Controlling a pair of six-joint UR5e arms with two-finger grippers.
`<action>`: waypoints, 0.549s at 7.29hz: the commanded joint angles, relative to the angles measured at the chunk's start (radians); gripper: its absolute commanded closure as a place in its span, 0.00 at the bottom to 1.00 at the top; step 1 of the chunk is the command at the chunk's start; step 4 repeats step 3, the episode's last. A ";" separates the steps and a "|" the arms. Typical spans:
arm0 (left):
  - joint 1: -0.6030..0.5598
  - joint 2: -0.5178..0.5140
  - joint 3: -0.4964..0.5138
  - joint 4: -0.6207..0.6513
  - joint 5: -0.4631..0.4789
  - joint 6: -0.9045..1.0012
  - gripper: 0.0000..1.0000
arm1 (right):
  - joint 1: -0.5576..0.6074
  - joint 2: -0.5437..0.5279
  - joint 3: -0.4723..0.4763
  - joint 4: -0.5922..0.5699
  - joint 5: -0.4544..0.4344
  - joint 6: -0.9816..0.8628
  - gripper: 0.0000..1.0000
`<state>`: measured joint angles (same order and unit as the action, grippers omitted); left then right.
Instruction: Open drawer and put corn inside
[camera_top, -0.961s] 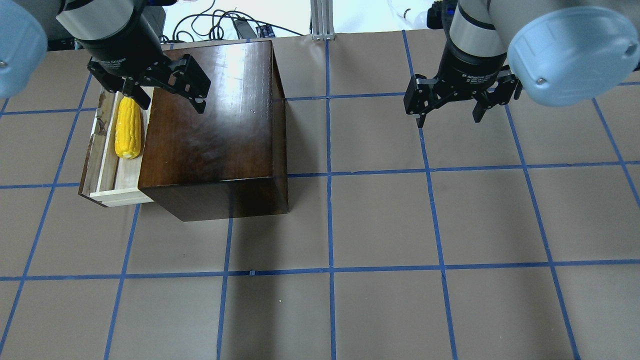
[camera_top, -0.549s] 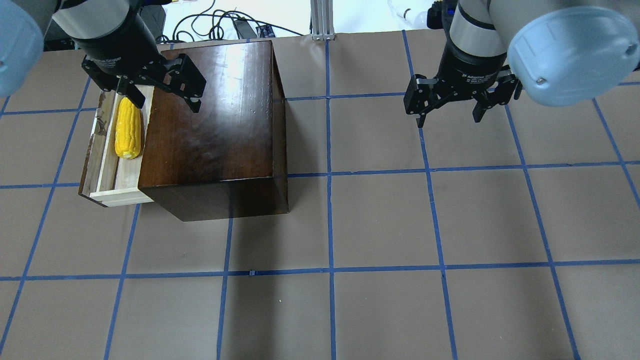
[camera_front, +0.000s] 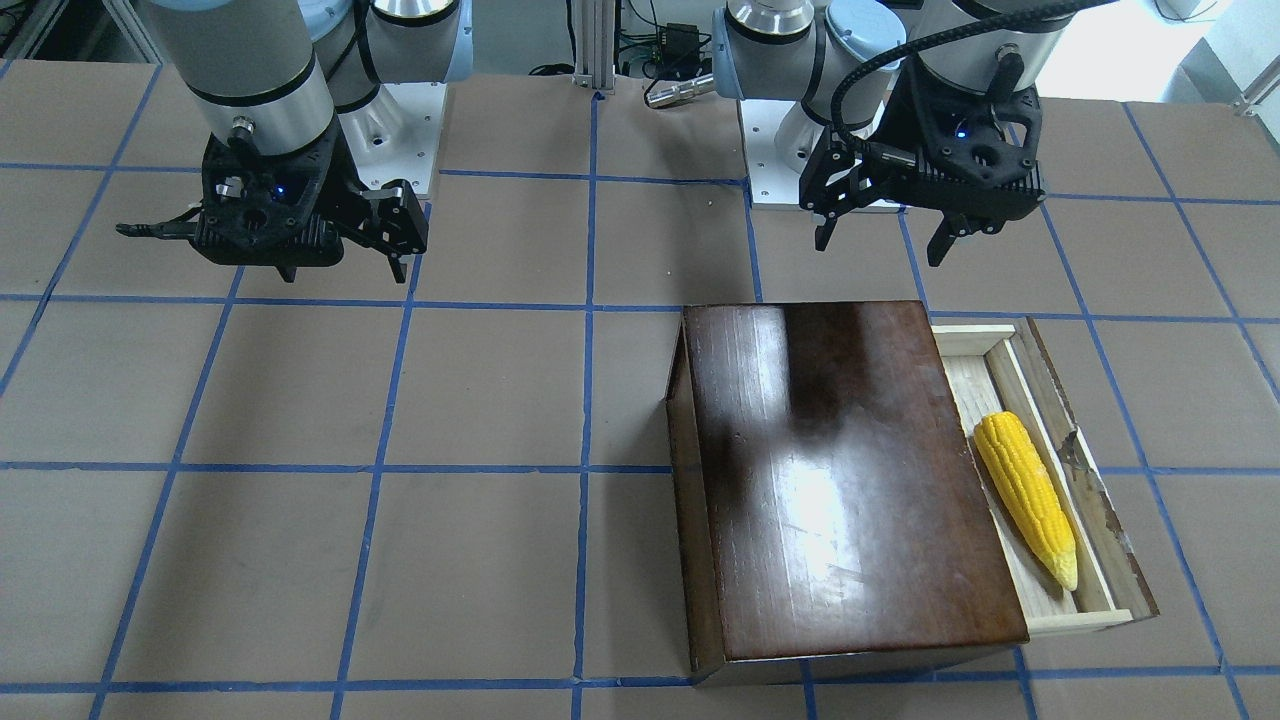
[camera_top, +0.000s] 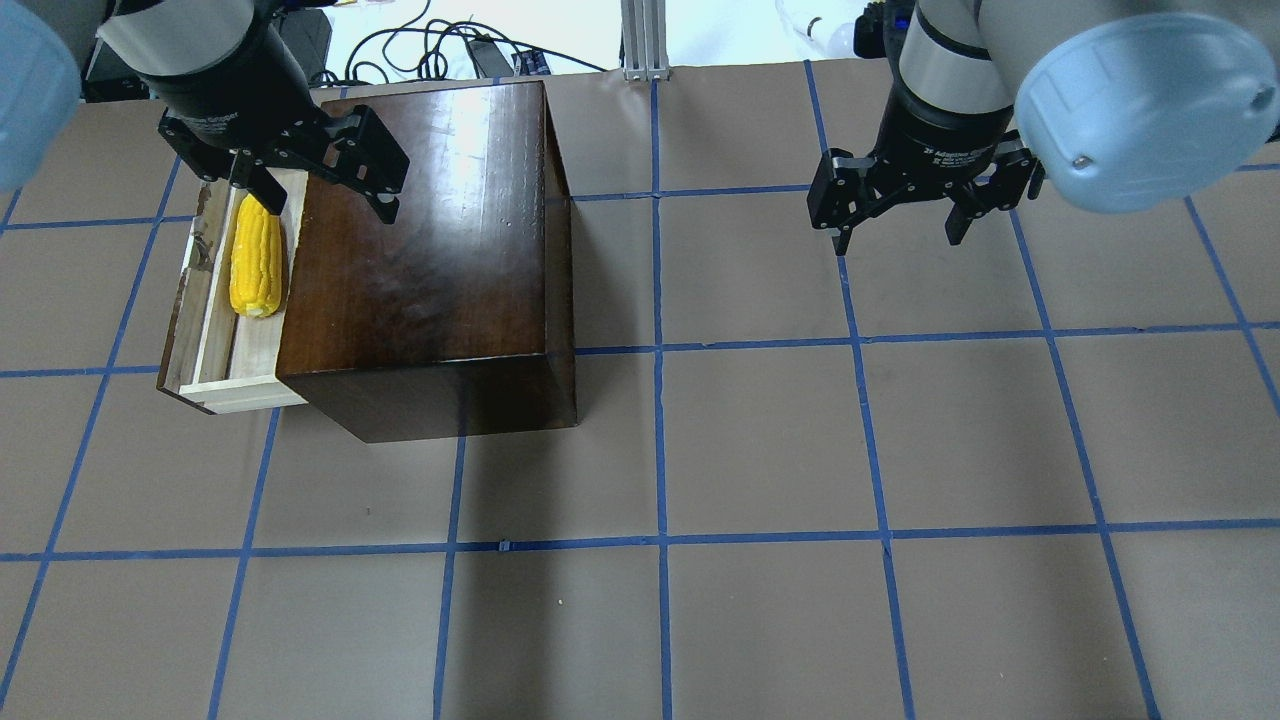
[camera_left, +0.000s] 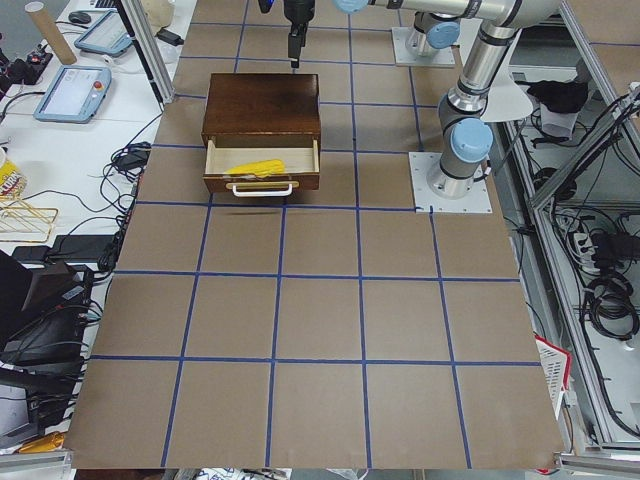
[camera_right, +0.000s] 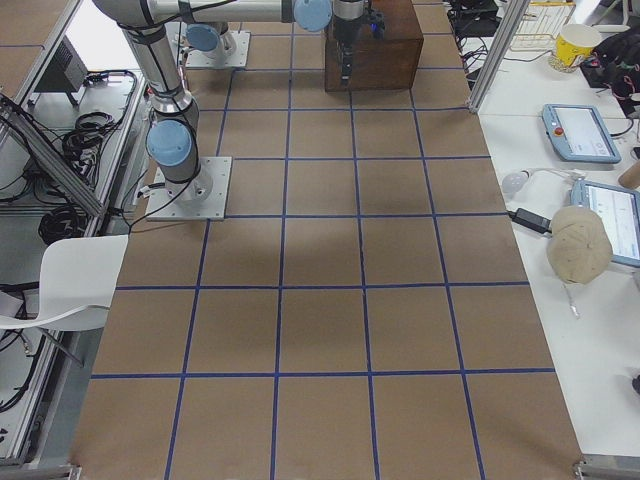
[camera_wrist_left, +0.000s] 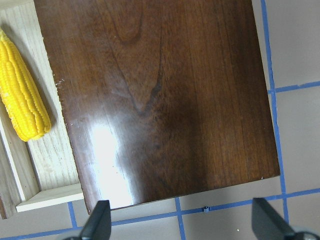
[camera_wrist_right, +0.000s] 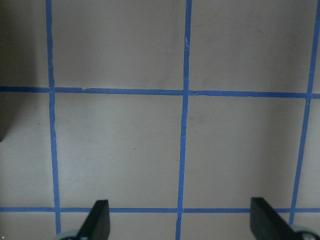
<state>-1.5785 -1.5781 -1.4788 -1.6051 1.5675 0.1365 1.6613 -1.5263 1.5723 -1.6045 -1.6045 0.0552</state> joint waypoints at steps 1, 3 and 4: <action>0.014 -0.002 0.012 -0.002 0.028 0.002 0.00 | 0.000 0.000 0.000 0.000 0.000 0.000 0.00; 0.025 -0.026 0.066 -0.028 0.023 0.000 0.00 | 0.000 0.000 0.000 0.000 0.000 0.000 0.00; 0.025 -0.026 0.066 -0.028 0.023 0.000 0.00 | 0.000 0.000 0.000 0.000 0.000 0.000 0.00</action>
